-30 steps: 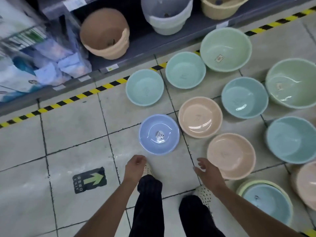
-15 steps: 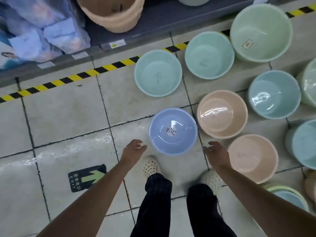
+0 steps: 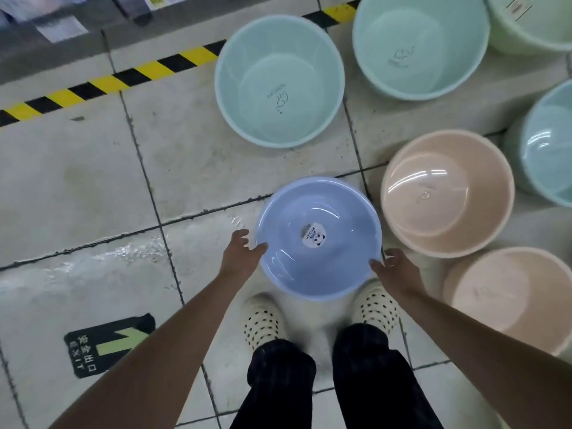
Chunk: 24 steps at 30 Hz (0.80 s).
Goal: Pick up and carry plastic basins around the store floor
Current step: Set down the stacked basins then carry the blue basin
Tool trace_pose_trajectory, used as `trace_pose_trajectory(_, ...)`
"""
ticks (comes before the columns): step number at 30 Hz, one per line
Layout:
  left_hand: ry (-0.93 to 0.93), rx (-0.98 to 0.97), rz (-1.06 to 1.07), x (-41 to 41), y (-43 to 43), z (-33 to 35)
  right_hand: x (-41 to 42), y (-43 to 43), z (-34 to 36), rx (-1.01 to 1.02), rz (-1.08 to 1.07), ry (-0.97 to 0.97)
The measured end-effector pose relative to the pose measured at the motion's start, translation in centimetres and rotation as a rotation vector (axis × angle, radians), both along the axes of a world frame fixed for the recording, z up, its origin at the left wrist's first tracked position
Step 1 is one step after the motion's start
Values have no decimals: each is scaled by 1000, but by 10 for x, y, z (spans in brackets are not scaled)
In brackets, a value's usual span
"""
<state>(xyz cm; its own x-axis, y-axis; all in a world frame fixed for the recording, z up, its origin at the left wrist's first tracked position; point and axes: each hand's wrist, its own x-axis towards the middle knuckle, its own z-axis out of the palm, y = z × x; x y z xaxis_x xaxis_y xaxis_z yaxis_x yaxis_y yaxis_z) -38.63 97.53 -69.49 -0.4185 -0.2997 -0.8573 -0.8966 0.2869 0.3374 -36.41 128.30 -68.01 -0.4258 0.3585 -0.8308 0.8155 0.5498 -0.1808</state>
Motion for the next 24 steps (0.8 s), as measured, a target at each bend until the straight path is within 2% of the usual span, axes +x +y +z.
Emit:
trace_pose_trajectory(4, -3, 56, 37, -1, 8, -46, 5, -2, -49, -44, -74, -30)
trace_pose_trajectory(9, 8, -25, -13, 1, 20, -86, 2, -1, -86, -64, -191, -33)
trace_pose_trajectory(14, 92, -108, -46, -5, 11, -102, -7, 6, -96, -133, -178, -4)
trace_pose_trajectory(19, 163, -63, -36, 4, 3, -70, -5, 11, -72, -259, -152, 9)
trace_pose_trajectory(24, 177, -45, -48, 0, 5, 11, -2, 18, -10, -353, -211, 31)
